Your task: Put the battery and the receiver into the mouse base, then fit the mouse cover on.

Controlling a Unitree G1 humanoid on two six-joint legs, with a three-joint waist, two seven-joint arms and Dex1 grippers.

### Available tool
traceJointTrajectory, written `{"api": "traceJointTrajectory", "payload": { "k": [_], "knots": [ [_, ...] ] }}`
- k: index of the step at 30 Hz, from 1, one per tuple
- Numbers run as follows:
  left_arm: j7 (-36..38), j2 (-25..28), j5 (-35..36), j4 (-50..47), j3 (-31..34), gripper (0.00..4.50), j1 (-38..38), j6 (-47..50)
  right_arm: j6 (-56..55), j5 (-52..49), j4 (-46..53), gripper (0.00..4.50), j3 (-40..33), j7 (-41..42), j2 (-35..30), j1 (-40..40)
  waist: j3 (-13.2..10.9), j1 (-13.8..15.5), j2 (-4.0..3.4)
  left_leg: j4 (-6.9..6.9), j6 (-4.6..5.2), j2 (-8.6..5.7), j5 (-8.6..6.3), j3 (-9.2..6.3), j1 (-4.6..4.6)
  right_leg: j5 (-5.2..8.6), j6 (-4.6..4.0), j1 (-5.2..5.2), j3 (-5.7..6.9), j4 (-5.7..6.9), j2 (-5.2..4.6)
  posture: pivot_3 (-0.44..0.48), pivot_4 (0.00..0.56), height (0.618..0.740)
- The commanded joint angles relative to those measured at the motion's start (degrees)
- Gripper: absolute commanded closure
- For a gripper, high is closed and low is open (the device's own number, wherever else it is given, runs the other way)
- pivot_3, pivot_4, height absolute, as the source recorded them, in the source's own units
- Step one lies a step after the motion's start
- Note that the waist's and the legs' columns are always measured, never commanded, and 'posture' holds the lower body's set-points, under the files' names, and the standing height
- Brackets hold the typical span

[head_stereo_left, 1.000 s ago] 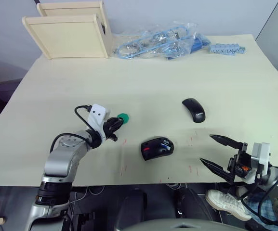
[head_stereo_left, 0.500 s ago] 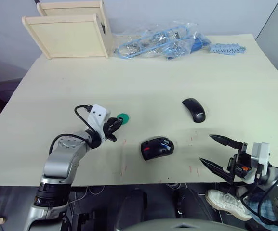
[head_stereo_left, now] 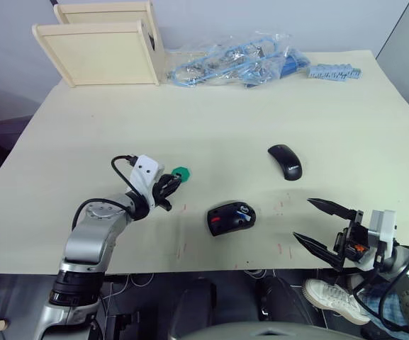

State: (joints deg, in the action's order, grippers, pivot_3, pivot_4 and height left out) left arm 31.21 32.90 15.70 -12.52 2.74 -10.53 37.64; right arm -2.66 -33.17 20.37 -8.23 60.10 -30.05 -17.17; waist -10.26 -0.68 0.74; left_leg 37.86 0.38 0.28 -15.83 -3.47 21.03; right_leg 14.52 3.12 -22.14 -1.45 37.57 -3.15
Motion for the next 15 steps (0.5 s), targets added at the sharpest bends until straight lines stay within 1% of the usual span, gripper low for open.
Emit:
{"api": "traceJointTrajectory", "payload": {
  "k": [1,2,9,12,15],
  "knots": [
    [0.30,0.86,-0.43,-1.26,0.64,4.07,1.03,-0.59,-0.42,-0.76,1.62,0.00,-0.42,0.02,-0.03,-0.36,0.00,0.01,0.00,0.00,0.00,0.00,0.00,0.00,0.00,0.00,0.00,0.00,0.00,0.00,0.00,0.000,0.150,0.740],
    [0.28,0.90,-0.42,-1.39,0.61,4.46,1.11,-0.60,-0.45,-0.75,1.56,0.00,-0.41,0.06,-0.03,-0.35,0.00,0.02,0.00,0.00,0.00,0.00,0.00,0.00,0.00,0.00,0.00,0.00,0.00,0.01,0.00,0.000,0.150,0.740],
    [0.24,1.15,0.00,-2.75,1.00,4.49,1.66,-0.51,-0.50,-0.72,1.49,0.00,-0.35,0.13,-0.03,-0.30,0.00,-0.01,0.00,0.00,0.00,0.00,0.00,0.00,0.00,0.00,0.00,0.00,-0.01,0.01,0.00,0.000,0.150,0.740],
    [1.80,1.78,1.83,-3.69,2.96,4.49,1.32,-1.28,-0.07,-0.85,1.66,0.00,-0.20,-0.03,-0.14,0.24,0.00,-0.02,0.00,0.00,0.00,0.01,0.00,0.00,0.00,0.00,0.00,-0.01,-0.01,0.01,0.00,0.000,0.150,0.740],
    [5.72,3.92,5.22,-4.50,5.30,4.49,0.00,-0.24,1.81,-2.02,3.07,0.00,0.01,-0.71,-0.49,1.21,-0.01,0.01,0.01,0.00,0.00,0.01,0.00,-0.01,0.02,0.00,-0.01,-0.02,0.01,0.02,0.00,0.000,0.150,0.740]
  ]
}}
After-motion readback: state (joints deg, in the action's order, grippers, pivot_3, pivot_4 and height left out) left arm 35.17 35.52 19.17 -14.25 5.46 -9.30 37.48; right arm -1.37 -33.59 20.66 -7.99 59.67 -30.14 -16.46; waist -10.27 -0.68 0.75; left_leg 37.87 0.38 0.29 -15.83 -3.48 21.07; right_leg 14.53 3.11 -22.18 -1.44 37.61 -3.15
